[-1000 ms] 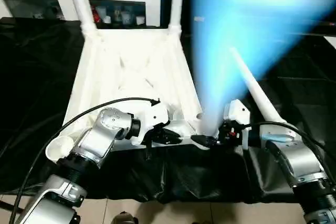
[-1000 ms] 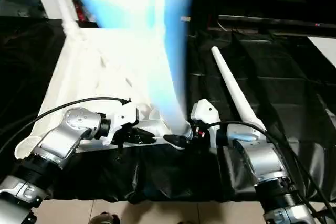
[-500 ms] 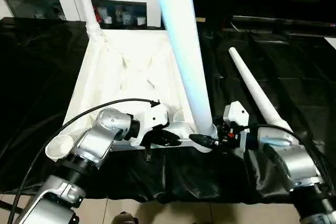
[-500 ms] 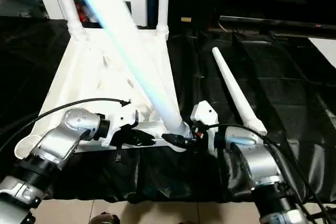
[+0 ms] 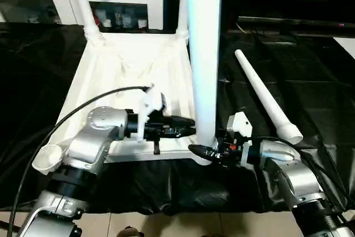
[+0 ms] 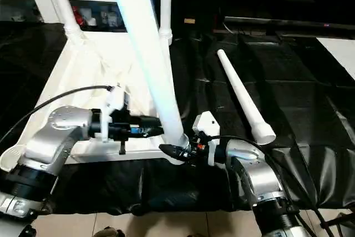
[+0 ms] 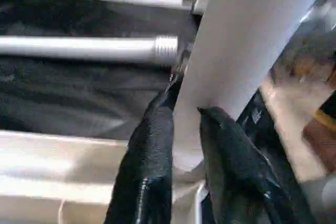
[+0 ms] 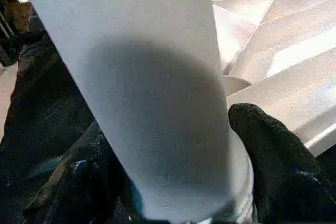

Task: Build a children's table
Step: Insert table leg to table base

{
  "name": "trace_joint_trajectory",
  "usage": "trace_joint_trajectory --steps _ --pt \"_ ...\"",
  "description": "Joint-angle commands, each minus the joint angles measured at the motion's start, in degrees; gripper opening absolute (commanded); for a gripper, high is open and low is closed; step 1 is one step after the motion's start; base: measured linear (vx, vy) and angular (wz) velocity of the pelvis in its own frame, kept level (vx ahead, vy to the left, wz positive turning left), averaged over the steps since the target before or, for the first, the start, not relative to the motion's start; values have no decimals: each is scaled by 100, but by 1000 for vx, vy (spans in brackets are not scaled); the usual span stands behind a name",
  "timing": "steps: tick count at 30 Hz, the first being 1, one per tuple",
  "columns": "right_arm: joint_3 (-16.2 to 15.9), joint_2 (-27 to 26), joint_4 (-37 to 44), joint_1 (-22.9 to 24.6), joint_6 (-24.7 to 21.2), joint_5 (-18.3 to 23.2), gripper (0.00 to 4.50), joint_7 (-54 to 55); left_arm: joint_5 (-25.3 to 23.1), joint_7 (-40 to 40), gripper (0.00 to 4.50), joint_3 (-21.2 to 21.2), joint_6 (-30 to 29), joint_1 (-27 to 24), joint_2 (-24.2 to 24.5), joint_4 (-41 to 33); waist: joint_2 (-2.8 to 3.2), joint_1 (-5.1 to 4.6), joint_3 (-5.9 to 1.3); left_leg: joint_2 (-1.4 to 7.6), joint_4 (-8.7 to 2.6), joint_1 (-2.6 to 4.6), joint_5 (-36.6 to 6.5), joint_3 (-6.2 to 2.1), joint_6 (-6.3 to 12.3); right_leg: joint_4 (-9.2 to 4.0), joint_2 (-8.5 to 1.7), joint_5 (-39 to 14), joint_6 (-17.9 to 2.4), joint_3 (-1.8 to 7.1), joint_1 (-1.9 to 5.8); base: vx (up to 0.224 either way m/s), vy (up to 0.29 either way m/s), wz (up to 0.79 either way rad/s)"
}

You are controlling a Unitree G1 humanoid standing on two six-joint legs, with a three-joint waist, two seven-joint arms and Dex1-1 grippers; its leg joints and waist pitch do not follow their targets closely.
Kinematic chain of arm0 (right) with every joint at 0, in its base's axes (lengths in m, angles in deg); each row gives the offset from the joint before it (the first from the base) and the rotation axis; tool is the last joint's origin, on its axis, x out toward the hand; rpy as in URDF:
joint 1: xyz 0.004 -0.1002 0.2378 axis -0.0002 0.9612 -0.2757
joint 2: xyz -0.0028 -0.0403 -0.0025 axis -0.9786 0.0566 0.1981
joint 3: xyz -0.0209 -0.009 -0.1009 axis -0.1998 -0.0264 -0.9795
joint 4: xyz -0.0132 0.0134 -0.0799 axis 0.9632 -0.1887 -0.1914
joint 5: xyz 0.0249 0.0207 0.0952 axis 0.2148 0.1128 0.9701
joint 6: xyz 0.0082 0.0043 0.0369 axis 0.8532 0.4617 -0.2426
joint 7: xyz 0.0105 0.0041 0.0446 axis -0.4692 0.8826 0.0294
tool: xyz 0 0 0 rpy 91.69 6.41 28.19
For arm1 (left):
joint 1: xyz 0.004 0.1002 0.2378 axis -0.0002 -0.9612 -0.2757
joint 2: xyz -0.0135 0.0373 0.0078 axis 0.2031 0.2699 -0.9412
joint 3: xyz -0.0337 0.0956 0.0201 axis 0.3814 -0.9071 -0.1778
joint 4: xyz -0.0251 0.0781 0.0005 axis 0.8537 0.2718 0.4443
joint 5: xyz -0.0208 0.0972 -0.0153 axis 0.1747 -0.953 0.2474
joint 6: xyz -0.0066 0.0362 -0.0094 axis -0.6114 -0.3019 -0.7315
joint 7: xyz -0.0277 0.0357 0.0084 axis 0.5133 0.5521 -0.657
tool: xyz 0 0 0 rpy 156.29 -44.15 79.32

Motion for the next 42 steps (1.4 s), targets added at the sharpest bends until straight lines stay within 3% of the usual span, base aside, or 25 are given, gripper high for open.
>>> trace_joint_trajectory --steps 1,9,15,21,26,27,28,29,42 --pt "-40 -17 -115 -25 -78 -46 278 -32 288 -91 142 46 -163 25 -106 -291 1 20 -393 92 -338 60 -1139 28 269 -366 -233 -736 -1418 212 299 0 0 0" --pt "-10 -10 -249 -116 -81 55 278 -43 576 -460 203 -101 -336 -85 61 -581 10 20 -406 86 -337 59 -1126 22 232 -374 -225 -830 -1303 213 306 0 0 0" --pt "-6 -4 -298 -146 -69 46 277 -99 696 -310 261 -130 -397 -28 -127 -736 15 23 -429 85 -315 55 -985 24 270 -338 -220 -494 -1410 209 325 0 0 0" --pt "-31 -11 -356 -165 -30 31 277 -124 649 279 263 -106 -361 209 -629 -496 17 36 -434 89 -305 49 -1080 18 248 -355 -234 -642 -1400 207 338 0 0 0" --pt "-27 -10 -406 -196 -6 31 277 -139 736 511 263 3 -367 393 -941 -260 -15 38 -447 65 -279 30 -1005 21 294 -357 -227 -620 -1368 207 355 0 0 0" --pt "-26 -10 -409 -197 -2 32 277 -133 764 497 246 18 -379 408 -965 -242 -18 39 -451 61 -275 26 -972 20 310 -353 -227 -590 -1367 205 360 0 0 0" --pt "-23 -8 -409 -197 0 33 277 -130 772 487 236 18 -390 426 -982 -224 31 46 -454 71 -277 39 -966 12 322 -349 -227 -570 -1384 202 348 0 0 0" --pt "-19 -6 -406 -195 1 36 277 -127 772 459 229 6 -384 431 -985 -222 14 38 -454 71 -273 39 -969 19 329 -358 -220 -554 -1387 202 346 0 0 0" --pt "15 -5 -401 -159 115 8 277 6 727 400 211 -174 -414 435 -982 -199 45 41 -451 80 -279 47 -1153 0 277 -345 -217 -557 -1435 194 345 0 0 0"
